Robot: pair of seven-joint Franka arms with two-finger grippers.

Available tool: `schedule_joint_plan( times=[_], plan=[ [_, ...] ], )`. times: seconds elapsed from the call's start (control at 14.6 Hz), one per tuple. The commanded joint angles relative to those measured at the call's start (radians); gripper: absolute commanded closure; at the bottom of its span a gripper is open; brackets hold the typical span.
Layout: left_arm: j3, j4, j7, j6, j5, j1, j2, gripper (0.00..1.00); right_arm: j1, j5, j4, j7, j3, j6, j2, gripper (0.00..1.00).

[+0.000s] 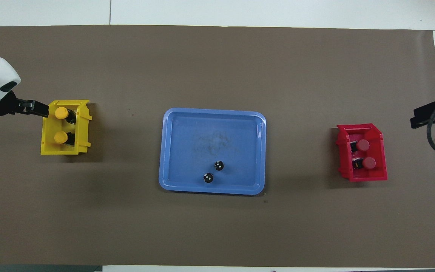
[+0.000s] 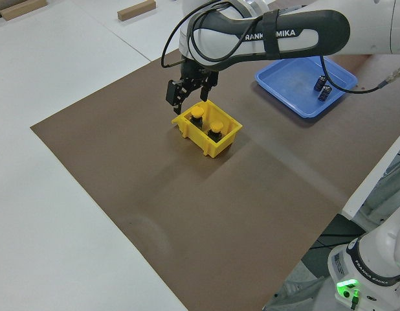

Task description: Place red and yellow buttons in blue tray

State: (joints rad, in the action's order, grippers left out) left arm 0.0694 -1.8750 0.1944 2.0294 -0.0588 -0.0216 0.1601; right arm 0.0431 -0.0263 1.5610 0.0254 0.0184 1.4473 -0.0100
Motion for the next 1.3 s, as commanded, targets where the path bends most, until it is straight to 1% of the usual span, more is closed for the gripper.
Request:
schedule_joint_plan(
  times=[0.0, 0.82, 1.03, 1.1, 1.17, 1.24],
  plan=[
    [0.001, -0.003, 0.005, -0.008, -0.024, 0.000, -0.004, 0.00, 0.000, -0.001, 0.010, -0.007, -0.003, -0.004, -0.013, 0.00],
    [0.001, -0.003, 0.005, -0.008, -0.024, 0.000, -0.005, 0.00, 0.001, 0.000, 0.014, 0.001, -0.017, -0.012, -0.015, 0.00],
    [0.001, -0.003, 0.005, -0.008, -0.024, -0.001, -0.005, 0.00, 0.003, 0.000, 0.020, 0.059, -0.017, 0.031, -0.014, 0.00],
    [0.001, -0.003, 0.005, -0.008, -0.024, 0.000, -0.004, 0.00, 0.004, 0.000, 0.037, 0.068, -0.017, 0.050, -0.016, 0.00],
    [0.001, -0.003, 0.005, -0.008, -0.024, -0.001, -0.004, 0.00, 0.009, 0.002, 0.101, 0.071, -0.017, 0.109, -0.045, 0.01],
    [0.001, -0.003, 0.005, -0.008, -0.024, -0.001, -0.004, 0.00, 0.008, 0.008, 0.198, 0.071, -0.017, 0.198, -0.082, 0.05]
  ],
)
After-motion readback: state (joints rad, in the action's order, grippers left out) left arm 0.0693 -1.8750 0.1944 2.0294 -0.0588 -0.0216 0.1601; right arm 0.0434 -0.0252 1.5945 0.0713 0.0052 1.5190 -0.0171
